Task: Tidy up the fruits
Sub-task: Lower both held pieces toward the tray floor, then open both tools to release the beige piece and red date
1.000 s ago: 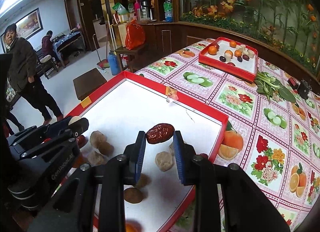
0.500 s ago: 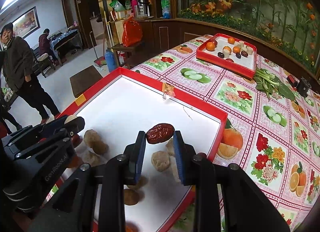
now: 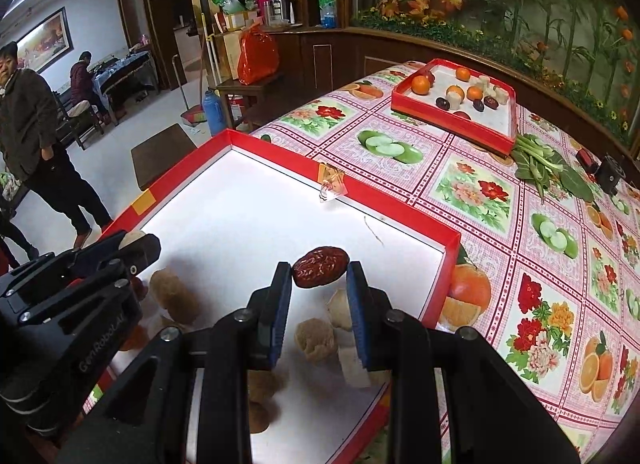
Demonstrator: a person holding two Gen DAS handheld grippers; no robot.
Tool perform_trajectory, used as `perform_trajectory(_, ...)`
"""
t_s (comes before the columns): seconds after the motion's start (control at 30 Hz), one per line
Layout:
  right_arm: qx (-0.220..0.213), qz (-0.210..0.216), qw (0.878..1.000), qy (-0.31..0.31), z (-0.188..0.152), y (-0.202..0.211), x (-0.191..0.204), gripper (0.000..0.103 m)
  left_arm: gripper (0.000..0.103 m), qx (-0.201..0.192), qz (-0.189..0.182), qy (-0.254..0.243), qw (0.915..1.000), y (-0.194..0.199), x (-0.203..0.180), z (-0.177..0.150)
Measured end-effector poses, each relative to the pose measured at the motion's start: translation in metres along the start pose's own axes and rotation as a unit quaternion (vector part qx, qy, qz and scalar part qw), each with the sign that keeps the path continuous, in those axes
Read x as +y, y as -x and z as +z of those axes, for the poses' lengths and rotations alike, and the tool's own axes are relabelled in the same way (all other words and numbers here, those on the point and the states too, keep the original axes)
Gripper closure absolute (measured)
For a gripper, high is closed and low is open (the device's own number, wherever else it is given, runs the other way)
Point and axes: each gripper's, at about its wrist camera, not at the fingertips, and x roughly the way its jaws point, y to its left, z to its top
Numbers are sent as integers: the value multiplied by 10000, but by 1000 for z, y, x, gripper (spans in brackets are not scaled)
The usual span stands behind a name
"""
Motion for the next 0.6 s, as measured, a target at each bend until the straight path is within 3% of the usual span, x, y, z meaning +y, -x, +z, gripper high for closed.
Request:
perform_trajectory(0.5,163,-50,9999,-11,1,-16,-1,73,79,45,43,56,10000,-5,1,-1)
perform_trajectory(0.57,150,-72,9999,-20,1,-17,-1,73,72,96,-15,89,9999,-6,2,-1)
perform_trajectory(0.6,149,-70,9999,-31,1,-17,-1,73,62,107,-33,74,9999,-7,1,-1)
